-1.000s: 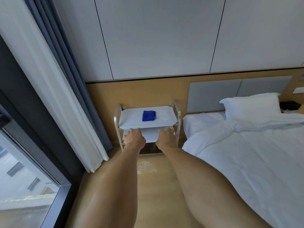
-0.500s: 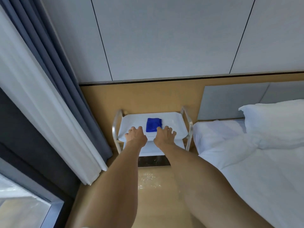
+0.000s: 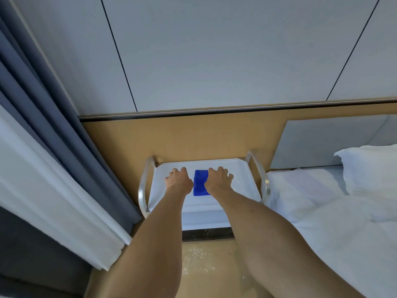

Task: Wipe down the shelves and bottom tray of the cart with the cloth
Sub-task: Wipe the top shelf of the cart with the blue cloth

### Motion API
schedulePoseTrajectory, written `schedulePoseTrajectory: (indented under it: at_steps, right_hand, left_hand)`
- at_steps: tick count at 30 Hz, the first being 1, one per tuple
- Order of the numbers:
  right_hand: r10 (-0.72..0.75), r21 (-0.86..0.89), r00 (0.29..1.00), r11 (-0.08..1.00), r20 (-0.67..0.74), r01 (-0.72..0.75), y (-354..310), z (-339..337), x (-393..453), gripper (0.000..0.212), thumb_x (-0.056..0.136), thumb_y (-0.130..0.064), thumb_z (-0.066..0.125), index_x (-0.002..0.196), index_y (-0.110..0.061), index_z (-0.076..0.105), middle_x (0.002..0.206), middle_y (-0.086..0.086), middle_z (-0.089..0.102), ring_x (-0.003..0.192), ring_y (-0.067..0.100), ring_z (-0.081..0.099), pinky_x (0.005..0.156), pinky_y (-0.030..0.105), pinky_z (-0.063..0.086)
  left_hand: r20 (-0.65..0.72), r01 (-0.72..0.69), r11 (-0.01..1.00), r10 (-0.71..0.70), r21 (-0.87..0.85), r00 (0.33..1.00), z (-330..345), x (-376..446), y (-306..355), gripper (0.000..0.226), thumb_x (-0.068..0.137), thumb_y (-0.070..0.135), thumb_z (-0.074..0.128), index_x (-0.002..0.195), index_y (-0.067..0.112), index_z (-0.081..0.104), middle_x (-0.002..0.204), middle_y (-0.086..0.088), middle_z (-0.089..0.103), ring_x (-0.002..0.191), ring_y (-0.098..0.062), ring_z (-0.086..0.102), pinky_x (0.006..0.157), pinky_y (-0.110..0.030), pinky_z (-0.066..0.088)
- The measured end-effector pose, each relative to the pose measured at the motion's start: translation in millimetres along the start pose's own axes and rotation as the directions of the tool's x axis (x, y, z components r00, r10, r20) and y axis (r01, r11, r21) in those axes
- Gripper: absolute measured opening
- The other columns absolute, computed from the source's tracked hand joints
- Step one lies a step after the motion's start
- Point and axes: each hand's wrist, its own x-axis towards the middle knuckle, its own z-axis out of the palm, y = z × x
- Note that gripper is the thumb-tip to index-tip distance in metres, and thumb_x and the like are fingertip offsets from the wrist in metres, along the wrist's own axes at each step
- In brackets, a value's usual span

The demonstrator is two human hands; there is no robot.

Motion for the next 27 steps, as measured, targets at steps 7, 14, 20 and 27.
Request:
schedulePoseTrajectory:
  at_steps: [7,14,20,27]
  right_hand:
    - [0.017,0.001,0.998,1.000,0.053,-0.017,-17.4,14.9,121.1,0.032,0.092,-0.017,0.049,0.124,-0.016,0.052,0.126,0.010,0.050,0.118,0.028,0.046,0.101,0.041,0.038]
    - [0.044,0.026,0.987,0.998,0.155,-0.049,-17.4,71.2,221.9,0.034,0.093,-0.020,0.050,0.127,-0.017,0.051,0.130,0.010,0.049,0.122,0.029,0.044,0.105,0.042,0.037]
    - [0.034,0.019,0.936,0.999,0.350,-0.043,-19.9,158.5,306.4,0.049,0.096,-0.026,0.054,0.142,-0.018,0.039,0.152,0.017,0.029,0.142,0.035,0.027,0.113,0.050,0.030]
    - [0.081,0.028,0.880,0.994,0.469,-0.107,-7.4,247.7,349.0,0.068,0.099,-0.029,0.050,0.157,-0.025,0.013,0.163,0.024,-0.006,0.150,0.042,0.001,0.117,0.053,0.024]
  left_hand:
    - [0.059,-0.010,1.000,0.009,0.011,0.998,13.9,131.1,4.8,0.036,0.095,0.018,0.043,0.130,0.014,0.047,0.130,-0.010,0.050,0.118,-0.027,0.049,0.096,-0.038,0.040]
    - [0.143,0.005,0.999,-0.011,0.046,0.990,65.5,230.9,6.3,0.037,0.095,0.019,0.044,0.131,0.015,0.046,0.128,-0.010,0.050,0.115,-0.026,0.049,0.094,-0.037,0.040]
    - [0.204,0.051,0.994,-0.069,0.093,0.977,133.7,309.7,-2.5,0.036,0.094,0.018,0.044,0.129,0.015,0.047,0.124,-0.009,0.049,0.112,-0.025,0.049,0.092,-0.035,0.039]
    - [0.216,0.029,0.987,-0.064,0.158,0.974,194.7,369.5,-16.5,0.039,0.093,0.019,0.048,0.132,0.015,0.047,0.132,-0.011,0.045,0.118,-0.026,0.045,0.098,-0.037,0.037]
